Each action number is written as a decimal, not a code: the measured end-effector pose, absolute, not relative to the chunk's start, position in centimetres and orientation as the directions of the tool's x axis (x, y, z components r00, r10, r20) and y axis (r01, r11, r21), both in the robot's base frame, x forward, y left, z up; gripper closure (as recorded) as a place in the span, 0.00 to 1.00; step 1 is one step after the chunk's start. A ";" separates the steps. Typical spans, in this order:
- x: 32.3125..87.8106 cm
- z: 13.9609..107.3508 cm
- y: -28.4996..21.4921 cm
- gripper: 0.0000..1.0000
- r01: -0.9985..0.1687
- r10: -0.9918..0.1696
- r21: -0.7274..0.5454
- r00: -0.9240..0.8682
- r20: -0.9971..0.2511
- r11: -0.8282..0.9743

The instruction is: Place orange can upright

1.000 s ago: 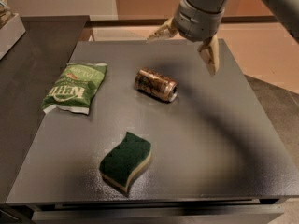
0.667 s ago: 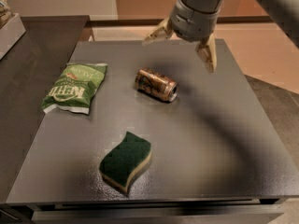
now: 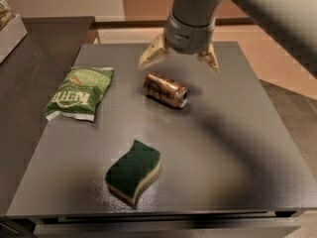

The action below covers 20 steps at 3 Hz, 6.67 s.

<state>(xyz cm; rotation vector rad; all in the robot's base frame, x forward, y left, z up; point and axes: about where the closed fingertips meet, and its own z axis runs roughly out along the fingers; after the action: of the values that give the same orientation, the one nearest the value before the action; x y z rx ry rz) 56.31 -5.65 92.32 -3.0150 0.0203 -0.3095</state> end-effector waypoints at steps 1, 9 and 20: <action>56.4 91.3 -4.8 0.00 0.180 0.164 -0.067 0.967 0.192 -0.981; 58.6 83.9 -3.8 0.41 0.635 0.636 0.028 0.772 0.004 -0.772; 58.5 92.9 -0.9 1.00 -0.638 -0.637 -0.374 0.757 -0.145 -0.674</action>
Offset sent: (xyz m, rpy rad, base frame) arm 0.0004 0.0234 -0.0293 -0.1235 0.0763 0.5794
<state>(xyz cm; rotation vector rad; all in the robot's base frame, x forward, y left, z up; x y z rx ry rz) 58.48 -0.90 92.87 -2.5506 0.9713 0.0034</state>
